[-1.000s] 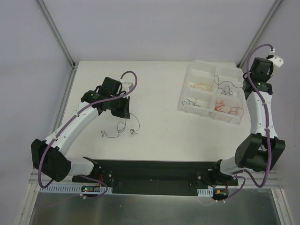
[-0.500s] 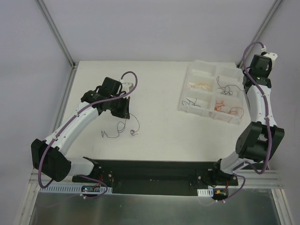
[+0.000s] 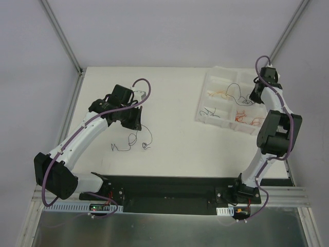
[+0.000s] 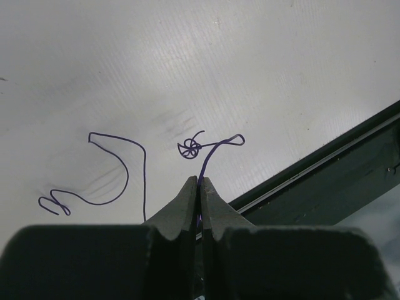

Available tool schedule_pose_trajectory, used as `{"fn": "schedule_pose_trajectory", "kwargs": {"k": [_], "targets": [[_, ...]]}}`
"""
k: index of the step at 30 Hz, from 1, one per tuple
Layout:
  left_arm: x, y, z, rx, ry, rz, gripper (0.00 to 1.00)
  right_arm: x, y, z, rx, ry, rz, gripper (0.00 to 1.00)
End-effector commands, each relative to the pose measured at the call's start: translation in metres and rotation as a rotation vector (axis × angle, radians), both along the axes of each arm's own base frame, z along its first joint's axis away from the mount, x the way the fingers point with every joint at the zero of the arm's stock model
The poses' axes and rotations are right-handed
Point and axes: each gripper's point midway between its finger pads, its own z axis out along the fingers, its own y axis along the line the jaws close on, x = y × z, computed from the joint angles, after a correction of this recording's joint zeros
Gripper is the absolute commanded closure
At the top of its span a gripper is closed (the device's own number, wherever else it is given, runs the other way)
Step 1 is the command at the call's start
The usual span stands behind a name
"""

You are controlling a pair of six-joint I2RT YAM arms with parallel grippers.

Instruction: Untangle the cables

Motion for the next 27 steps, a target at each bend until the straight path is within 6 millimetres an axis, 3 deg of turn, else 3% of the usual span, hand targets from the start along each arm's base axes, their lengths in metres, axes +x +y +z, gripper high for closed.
{"fn": "schedule_pose_trajectory", "kwargs": {"k": [1, 4, 5, 7, 9, 15, 17, 20, 23, 27], "targets": [[0.0, 0.003, 0.016, 0.0, -0.053, -0.017, 1.0, 0.01, -0.004, 0.0, 0.095, -0.017, -0.075, 1.0], [0.0, 0.003, 0.015, 0.003, -0.05, -0.016, 1.0, 0.008, -0.001, -0.012, 0.129, 0.076, -0.05, 0.95], [0.0, 0.003, 0.015, 0.002, -0.051, -0.016, 1.0, 0.01, 0.004, -0.007, 0.155, 0.095, -0.013, 0.77], [0.0, 0.003, 0.015, 0.002, -0.052, -0.019, 1.0, 0.008, 0.007, 0.005, 0.166, 0.117, 0.006, 0.58], [0.0, 0.003, 0.015, 0.002, -0.053, -0.019, 1.0, 0.003, 0.006, 0.021, 0.161, 0.136, 0.012, 0.47], [-0.001, 0.003, 0.015, -0.003, -0.056, -0.021, 1.0, -0.013, 0.013, 0.071, 0.126, 0.081, 0.085, 0.29], [-0.001, 0.003, 0.015, -0.003, -0.056, -0.021, 1.0, -0.011, 0.025, 0.078, 0.133, 0.061, 0.164, 0.24], [-0.002, 0.001, 0.015, -0.011, -0.056, -0.022, 1.0, 0.007, 0.066, 0.081, 0.301, 0.0, 0.296, 0.23], [-0.002, -0.001, 0.016, -0.023, -0.051, -0.025, 1.0, 0.025, 0.102, 0.069, 0.46, -0.005, 0.27, 0.26], [-0.002, -0.001, 0.018, -0.025, -0.057, -0.026, 1.0, 0.04, 0.117, 0.05, 0.475, 0.002, 0.132, 0.34]]}}
